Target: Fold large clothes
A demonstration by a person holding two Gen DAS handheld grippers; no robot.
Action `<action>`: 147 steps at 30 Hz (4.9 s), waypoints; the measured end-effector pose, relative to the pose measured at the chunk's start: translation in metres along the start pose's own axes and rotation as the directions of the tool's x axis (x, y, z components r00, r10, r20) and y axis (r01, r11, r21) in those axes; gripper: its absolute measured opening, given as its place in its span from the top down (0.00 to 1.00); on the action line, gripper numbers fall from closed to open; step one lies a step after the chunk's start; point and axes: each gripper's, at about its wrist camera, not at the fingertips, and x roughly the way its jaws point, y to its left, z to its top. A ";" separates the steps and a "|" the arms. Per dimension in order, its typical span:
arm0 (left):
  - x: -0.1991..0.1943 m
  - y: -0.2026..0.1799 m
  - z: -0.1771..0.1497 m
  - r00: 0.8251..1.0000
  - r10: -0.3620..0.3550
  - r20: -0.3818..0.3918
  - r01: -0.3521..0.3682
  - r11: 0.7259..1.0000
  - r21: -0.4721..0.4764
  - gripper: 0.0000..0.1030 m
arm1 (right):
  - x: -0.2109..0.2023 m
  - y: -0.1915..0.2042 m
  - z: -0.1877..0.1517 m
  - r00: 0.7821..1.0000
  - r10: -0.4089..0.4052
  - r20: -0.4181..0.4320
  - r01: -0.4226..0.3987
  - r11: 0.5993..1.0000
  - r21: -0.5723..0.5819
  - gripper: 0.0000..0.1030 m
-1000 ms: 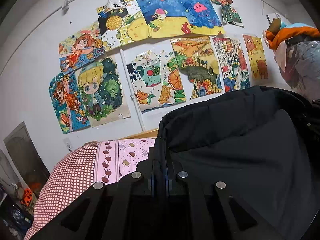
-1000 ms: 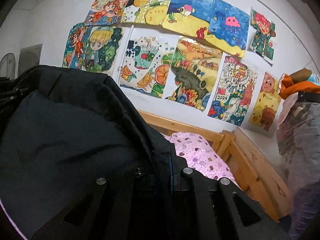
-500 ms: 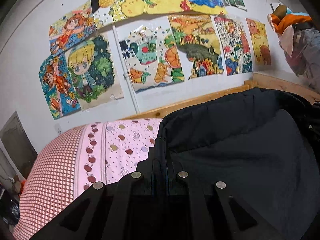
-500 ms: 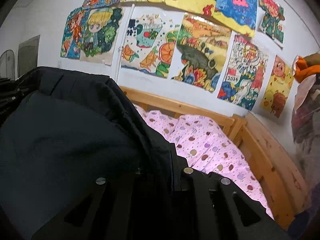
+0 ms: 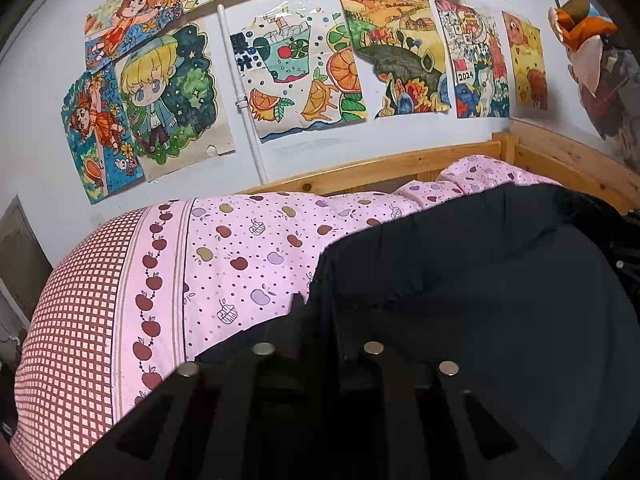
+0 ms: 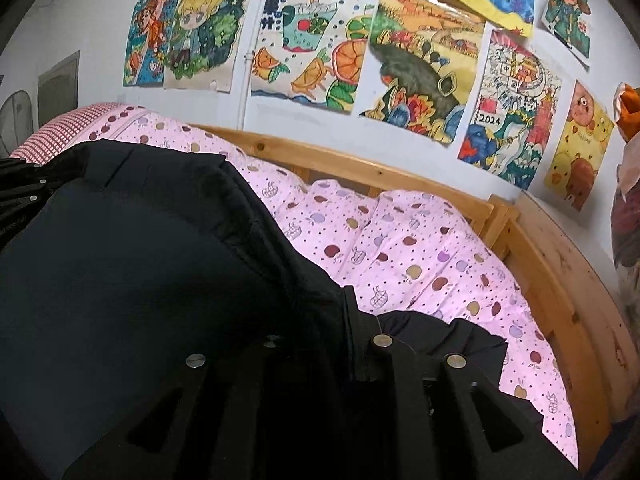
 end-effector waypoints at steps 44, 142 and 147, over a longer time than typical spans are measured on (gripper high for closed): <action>-0.069 -0.023 -0.058 0.954 -0.298 -0.022 0.296 0.954 -0.055 0.00 | -0.052 -0.004 -0.070 0.964 0.265 -0.009 -0.262 0.959 0.107 0.13; -0.009 -0.015 -0.041 0.996 -0.064 -0.062 0.049 0.973 -0.224 0.00 | 0.001 -0.016 -0.057 0.997 -0.068 0.022 0.063 0.980 0.187 0.02; -0.031 -0.007 -0.037 0.999 -0.032 -0.031 0.024 0.974 -0.224 0.00 | -0.027 -0.008 -0.053 0.991 -0.097 0.087 0.087 0.990 0.109 0.02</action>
